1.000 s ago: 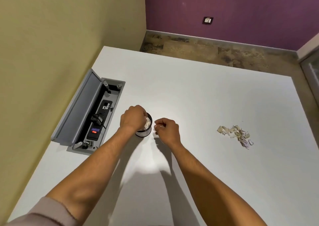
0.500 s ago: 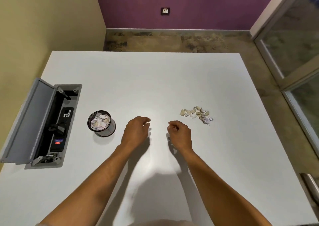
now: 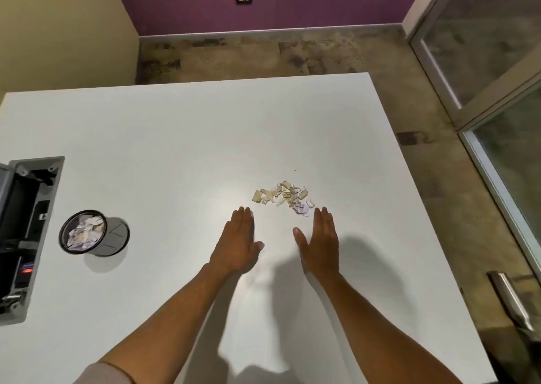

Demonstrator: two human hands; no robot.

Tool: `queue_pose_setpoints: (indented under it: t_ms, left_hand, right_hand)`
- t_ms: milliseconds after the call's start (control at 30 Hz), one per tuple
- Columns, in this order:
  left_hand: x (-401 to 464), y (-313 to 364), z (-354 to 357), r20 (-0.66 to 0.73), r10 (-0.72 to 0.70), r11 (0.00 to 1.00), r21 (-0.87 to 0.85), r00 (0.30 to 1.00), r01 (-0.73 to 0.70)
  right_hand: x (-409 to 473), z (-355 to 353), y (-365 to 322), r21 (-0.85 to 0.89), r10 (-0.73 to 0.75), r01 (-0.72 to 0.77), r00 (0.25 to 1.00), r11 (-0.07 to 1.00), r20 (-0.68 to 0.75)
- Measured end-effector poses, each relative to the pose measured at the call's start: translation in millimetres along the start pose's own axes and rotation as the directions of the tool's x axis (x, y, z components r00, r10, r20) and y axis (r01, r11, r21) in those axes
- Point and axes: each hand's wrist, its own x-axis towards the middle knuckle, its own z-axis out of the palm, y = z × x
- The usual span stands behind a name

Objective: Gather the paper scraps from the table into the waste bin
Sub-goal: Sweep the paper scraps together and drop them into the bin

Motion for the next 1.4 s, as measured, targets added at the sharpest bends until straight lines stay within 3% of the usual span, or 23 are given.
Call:
queue_pose_setpoints:
  t_ms: [200, 333, 467, 567, 700, 800, 933, 1100, 1300, 1400]
  left_hand:
    - [38, 7, 27, -0.045, -0.08, 0.995, 0.062, 0.996, 0.083]
    - [61, 5, 33, -0.094, -0.001, 0.996, 0.094, 0.996, 0.01]
    - [89, 5, 31, -0.088, 0.101, 0.991, 0.102, 0.991, -0.092]
    - [105, 7, 26, -0.052, 0.191, 0.976, 0.113, 0.98, -0.184]
    - [124, 5, 13, -0.016, 0.27, 0.963, -0.014, 0.963, -0.271]
    - [142, 9, 0, 0.042, 0.285, 0.958, 0.027, 0.958, -0.286]
    - [156, 17, -3, 0.102, 0.331, 0.932, 0.118, 0.938, -0.342]
    - [135, 8, 6, 0.084, 0.419, 0.897, 0.114, 0.904, -0.427]
    - [100, 5, 4, 0.093, 0.407, 0.913, -0.006, 0.909, -0.408]
    - [87, 6, -1, -0.052, 0.349, 0.936, -0.035, 0.936, -0.351]
  right_hand:
    - [32, 15, 25, -0.195, -0.013, 0.044, 0.987, 0.98, 0.16]
    - [58, 26, 22, -0.273, -0.037, 0.085, 0.983, 0.958, 0.178]
    - [87, 39, 13, -0.251, -0.169, 0.218, 0.964, 0.943, 0.203]
    - [102, 43, 13, -0.1, -0.323, 0.348, 0.924, 0.932, 0.205]
    - [129, 39, 15, 0.104, -0.299, 0.29, 0.951, 0.951, 0.081]
    - [152, 37, 7, 0.015, -0.326, 0.328, 0.931, 0.945, 0.162]
    - [158, 37, 1, -0.112, -0.416, 0.47, 0.851, 0.876, 0.321]
    - [138, 27, 14, -0.081, -0.521, 0.586, 0.768, 0.806, 0.373]
    - [105, 20, 20, 0.037, -0.516, 0.555, 0.744, 0.831, 0.426]
    - [93, 13, 24, 0.029, -0.379, 0.396, 0.853, 0.918, 0.359]
